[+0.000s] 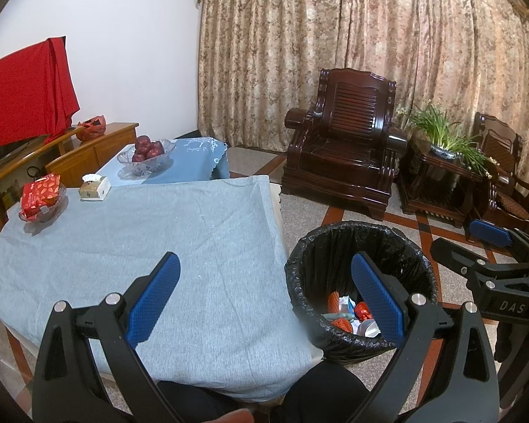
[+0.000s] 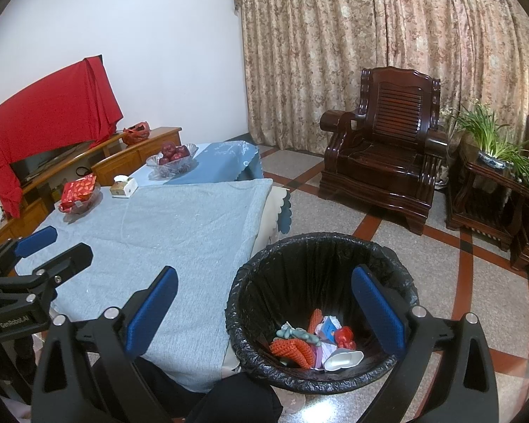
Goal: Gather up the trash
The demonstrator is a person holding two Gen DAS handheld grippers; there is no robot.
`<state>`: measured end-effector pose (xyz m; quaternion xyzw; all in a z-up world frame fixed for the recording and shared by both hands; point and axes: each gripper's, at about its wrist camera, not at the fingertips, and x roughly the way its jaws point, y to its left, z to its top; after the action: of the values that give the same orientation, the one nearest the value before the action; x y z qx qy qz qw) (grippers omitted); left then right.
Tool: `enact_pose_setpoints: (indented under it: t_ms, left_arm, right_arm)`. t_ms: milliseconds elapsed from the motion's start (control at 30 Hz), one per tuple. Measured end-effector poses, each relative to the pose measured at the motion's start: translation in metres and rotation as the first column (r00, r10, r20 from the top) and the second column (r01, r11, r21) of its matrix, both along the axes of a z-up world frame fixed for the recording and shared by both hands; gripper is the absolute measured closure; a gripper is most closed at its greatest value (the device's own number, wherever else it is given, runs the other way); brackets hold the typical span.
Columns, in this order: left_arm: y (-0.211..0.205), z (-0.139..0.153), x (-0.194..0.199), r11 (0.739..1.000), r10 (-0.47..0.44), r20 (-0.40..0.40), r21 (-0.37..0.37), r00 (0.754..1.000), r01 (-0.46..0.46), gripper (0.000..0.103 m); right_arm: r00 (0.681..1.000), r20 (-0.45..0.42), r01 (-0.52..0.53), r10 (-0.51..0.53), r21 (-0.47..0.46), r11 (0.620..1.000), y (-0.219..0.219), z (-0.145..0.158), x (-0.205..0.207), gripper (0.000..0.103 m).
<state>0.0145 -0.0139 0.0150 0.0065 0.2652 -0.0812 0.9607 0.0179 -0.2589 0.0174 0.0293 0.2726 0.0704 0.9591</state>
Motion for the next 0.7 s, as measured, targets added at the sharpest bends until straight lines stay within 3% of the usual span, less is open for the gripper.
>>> enact_pose_setpoints:
  t_ms: [700]
  left_arm:
    - [0.0011,0.0006,-0.0036,1.0,0.0,-0.012,-0.005,1.0,0.0,0.008]
  right_arm:
    - [1.0,-0.006,0.001,-0.001,-0.001,1.0,0.0017,-0.0011,-0.0006,0.006]
